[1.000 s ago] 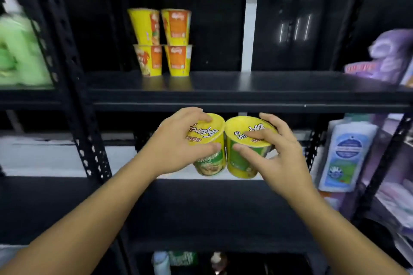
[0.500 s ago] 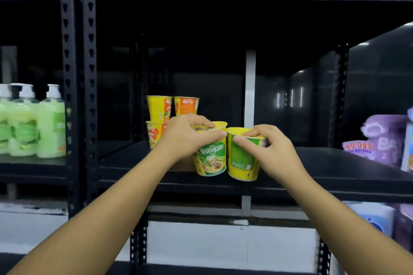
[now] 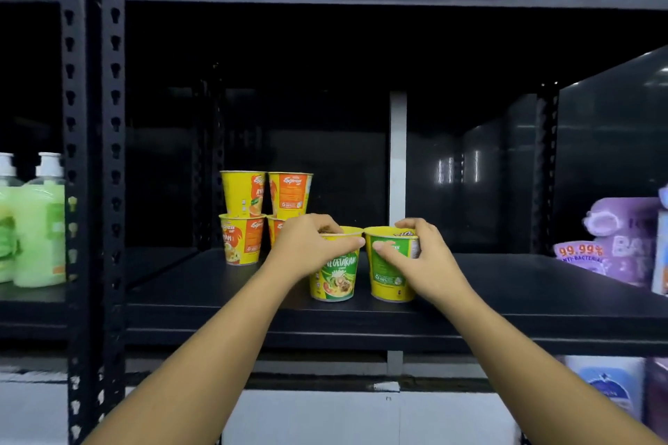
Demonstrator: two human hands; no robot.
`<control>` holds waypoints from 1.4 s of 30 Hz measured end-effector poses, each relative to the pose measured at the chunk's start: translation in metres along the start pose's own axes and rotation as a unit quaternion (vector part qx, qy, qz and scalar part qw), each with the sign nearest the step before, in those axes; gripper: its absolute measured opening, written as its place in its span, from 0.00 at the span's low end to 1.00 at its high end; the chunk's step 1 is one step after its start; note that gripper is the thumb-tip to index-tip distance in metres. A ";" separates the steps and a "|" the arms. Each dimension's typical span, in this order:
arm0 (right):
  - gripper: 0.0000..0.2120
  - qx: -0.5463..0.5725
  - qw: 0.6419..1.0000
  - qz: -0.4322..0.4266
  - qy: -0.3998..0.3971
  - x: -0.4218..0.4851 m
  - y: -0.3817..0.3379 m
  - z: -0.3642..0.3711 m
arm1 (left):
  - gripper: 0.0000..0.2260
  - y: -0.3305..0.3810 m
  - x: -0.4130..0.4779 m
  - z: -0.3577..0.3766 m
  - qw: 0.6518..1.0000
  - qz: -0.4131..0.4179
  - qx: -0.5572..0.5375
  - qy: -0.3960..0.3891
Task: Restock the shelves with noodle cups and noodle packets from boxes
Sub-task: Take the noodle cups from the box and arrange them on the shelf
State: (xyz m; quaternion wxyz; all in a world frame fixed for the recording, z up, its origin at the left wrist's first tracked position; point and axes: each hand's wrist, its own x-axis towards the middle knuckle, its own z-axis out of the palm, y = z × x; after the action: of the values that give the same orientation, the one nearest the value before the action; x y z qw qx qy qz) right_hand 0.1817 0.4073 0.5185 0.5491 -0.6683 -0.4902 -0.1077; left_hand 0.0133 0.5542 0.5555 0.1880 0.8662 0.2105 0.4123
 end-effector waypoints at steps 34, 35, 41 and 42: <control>0.43 -0.045 0.976 0.175 -0.125 0.101 0.096 -0.012 | 0.48 -0.059 0.094 0.076 0.961 -0.216 -0.091 -0.145; 0.45 -0.047 0.974 0.177 -0.133 0.107 0.098 -0.011 | 0.47 -0.057 0.097 0.077 0.959 -0.224 -0.100 -0.140; 0.47 -0.038 0.977 0.165 -0.125 0.120 0.110 0.000 | 0.58 -0.067 0.105 0.091 0.969 -0.215 -0.088 -0.080; 0.44 -0.037 0.979 0.159 -0.123 0.117 0.109 0.000 | 0.54 -0.066 0.102 0.092 0.973 -0.204 -0.079 -0.071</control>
State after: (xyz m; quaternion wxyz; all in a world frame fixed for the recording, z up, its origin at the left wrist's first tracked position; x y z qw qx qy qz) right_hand 0.3242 0.4796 0.5296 0.4700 -0.7654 -0.4372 0.0453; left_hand 0.1306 0.6487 0.5327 0.3501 0.8147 0.3356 0.3179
